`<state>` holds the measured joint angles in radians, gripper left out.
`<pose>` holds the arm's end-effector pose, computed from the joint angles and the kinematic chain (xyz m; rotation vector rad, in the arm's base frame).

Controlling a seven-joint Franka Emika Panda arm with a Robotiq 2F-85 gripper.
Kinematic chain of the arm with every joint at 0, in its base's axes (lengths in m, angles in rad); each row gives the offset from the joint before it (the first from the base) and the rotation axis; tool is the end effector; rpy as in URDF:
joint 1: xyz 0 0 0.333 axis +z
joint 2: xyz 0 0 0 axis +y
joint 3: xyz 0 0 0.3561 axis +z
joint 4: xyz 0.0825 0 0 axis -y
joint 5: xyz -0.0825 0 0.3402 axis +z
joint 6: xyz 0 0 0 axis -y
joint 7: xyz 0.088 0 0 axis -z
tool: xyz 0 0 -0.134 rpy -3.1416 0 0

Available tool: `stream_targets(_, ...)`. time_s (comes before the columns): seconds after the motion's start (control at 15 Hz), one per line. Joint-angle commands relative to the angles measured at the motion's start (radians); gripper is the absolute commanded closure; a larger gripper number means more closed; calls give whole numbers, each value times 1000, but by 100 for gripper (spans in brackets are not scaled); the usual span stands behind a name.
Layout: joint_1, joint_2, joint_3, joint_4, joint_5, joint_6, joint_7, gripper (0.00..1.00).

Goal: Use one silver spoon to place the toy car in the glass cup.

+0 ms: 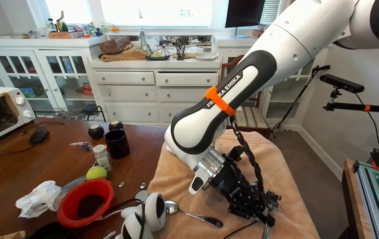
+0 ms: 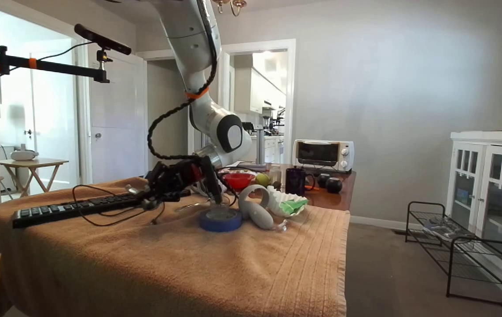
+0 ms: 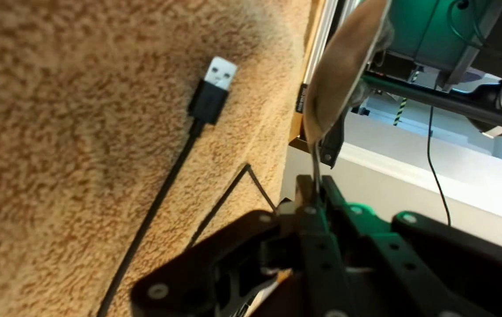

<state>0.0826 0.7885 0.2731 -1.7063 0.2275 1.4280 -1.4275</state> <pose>0.4761 0.2007 0.1831 -1.3794 -1.6000 0.7905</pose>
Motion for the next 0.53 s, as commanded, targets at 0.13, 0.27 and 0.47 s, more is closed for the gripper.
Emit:
stream_targets(0.13,4,77,-18,131,16,-190,109,99)
stream_targets(0.27,8,91,-17,175,15,-208,122,99)
stream_targets(0.47,18,114,-9,254,12,-248,145,99)
